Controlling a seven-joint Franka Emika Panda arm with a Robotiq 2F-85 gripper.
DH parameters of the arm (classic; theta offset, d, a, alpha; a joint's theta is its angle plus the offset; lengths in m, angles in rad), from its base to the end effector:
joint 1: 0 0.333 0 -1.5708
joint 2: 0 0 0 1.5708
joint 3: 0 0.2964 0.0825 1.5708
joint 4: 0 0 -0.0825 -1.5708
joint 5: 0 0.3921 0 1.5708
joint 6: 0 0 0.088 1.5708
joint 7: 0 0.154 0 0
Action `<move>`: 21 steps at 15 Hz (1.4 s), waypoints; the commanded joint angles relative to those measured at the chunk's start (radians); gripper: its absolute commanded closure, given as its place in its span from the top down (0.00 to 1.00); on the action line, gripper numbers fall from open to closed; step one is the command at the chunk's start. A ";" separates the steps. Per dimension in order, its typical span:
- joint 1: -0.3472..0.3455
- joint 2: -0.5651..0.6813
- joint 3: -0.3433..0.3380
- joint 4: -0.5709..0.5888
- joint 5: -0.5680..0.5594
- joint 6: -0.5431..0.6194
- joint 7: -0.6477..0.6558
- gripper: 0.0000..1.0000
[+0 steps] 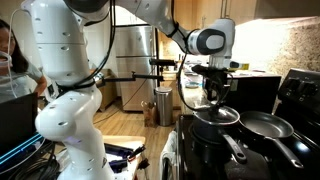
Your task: Put the lid on the stove
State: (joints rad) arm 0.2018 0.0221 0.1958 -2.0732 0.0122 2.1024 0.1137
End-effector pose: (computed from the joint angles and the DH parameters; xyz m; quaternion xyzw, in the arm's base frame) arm 0.5149 0.2173 0.3494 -0.9903 -0.1384 -0.0018 0.0081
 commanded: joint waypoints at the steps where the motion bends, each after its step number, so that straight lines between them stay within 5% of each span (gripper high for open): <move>1: 0.009 0.048 0.008 0.035 -0.004 -0.021 0.052 1.00; 3: 0.012 0.061 0.008 0.040 -0.006 -0.021 0.067 1.00; 5: 0.015 0.071 0.007 0.046 0.003 -0.014 0.074 0.74; 11: 0.020 0.079 0.005 0.062 -0.003 -0.011 0.083 0.34; 21: 0.016 0.042 -0.005 0.059 -0.048 -0.011 0.127 0.34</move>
State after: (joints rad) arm 0.2155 0.0858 0.1951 -2.0315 -0.0023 2.1025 0.1996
